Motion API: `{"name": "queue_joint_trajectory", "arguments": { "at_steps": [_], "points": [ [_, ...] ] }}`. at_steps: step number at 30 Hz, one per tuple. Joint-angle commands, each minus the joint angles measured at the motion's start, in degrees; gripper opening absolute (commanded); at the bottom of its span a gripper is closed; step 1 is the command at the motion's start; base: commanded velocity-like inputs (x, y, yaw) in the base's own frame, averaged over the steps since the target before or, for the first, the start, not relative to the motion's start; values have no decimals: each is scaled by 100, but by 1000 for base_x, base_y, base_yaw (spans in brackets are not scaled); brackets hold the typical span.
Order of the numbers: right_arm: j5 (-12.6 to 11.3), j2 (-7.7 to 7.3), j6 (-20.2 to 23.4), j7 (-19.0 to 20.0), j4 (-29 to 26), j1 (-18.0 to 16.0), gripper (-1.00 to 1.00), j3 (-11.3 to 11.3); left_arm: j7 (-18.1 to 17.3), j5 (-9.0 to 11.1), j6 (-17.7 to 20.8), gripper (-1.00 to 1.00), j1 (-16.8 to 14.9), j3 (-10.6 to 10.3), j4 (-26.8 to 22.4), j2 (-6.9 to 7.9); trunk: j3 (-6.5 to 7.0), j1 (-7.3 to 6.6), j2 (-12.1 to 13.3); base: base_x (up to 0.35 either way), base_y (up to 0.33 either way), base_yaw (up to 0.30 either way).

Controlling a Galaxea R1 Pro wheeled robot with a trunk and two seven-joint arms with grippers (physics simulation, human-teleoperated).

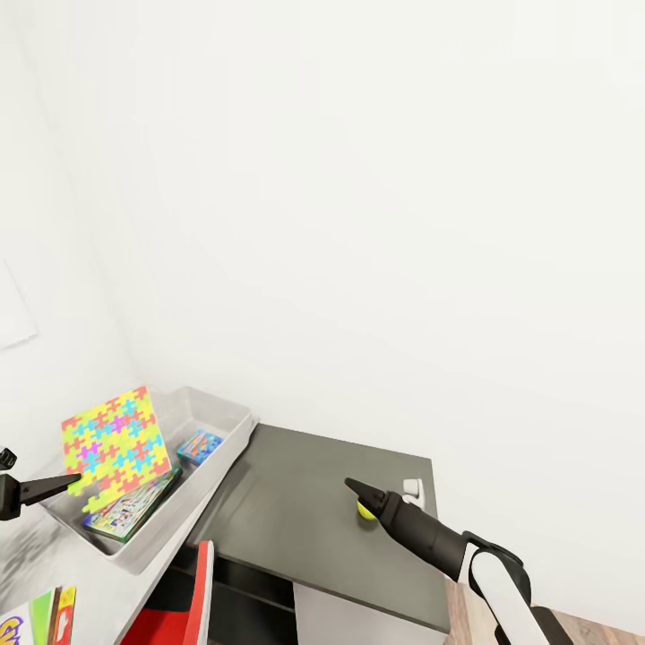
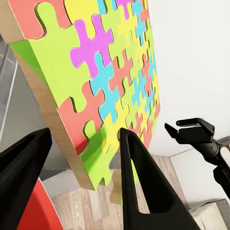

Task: Put all the toys in the child's room - the three board games (two on the bed and one on the table), the two jigsaw puzzles on the table, and the tennis ball on the table - inside the toy box on the table in the child's room.

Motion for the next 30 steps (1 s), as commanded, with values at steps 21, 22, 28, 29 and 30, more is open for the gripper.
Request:
{"name": "queue_joint_trajectory", "arguments": {
  "at_steps": [21, 22, 28, 29, 30],
  "points": [
    [-12, -23, 13, 47, -11, -5, 100, -8, 602, -42, 360, -100, -309, 8, 137, -66, -14, 4, -13, 0, 0, 0],
    [-12, -26, 15, 49, -12, -5, 100, -7, 830, -35, 405, -100, -357, 11, 148, -70, -14, 4, -13, 0, 0, 0],
    [-19, -37, 23, 73, -59, 12, 100, -12, 1557, -11, 474, -100, -552, 16, 167, -79, -14, 4, -13, 0, 0, 0],
    [-20, -38, 24, 95, -75, 22, 100, -10, 1725, -8, 479, -100, -638, 16, 182, -90, -14, 4, -13, 0, 0, 0],
    [-20, -38, 25, 108, -88, 27, 100, -9, 1820, -8, 482, -100, -681, 17, 197, -105, -14, 4, -13, 0, 0, 0]
  ]
}}
